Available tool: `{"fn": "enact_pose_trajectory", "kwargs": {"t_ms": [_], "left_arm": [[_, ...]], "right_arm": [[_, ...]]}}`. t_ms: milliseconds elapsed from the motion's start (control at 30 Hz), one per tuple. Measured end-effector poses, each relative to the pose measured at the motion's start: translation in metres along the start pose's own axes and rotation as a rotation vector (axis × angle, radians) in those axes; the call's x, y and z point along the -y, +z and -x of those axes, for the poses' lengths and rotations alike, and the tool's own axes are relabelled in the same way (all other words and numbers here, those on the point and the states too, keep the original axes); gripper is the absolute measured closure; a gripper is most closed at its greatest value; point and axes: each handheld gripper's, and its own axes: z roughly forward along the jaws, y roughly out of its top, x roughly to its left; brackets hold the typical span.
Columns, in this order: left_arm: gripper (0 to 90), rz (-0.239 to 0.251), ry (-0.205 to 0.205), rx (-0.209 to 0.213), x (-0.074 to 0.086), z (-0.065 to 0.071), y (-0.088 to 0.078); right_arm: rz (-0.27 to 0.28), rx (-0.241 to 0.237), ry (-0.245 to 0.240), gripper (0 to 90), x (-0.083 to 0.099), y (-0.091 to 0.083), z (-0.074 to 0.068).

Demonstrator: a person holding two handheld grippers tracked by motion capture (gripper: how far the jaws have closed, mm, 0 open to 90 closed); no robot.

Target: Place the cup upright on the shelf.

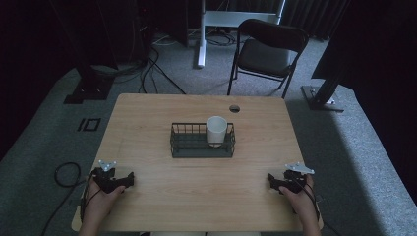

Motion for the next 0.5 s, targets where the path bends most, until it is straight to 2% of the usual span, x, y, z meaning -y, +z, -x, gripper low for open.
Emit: {"fn": "enact_pose_trajectory", "kwargs": {"t_ms": [233, 500], "left_arm": [[1.3, -0.001, 0.001, 0.000, 0.0000, 0.0000, 0.0000], [1.3, 0.000, 0.000, 0.000, 0.0000, 0.0000, 0.0000]], "right_arm": [[-0.001, 0.033, 0.029, 11.5, -0.0002, 0.0004, -0.0034], [-0.001, 0.036, 0.031, 11.4, -0.0003, 0.0007, -0.0039]]}}
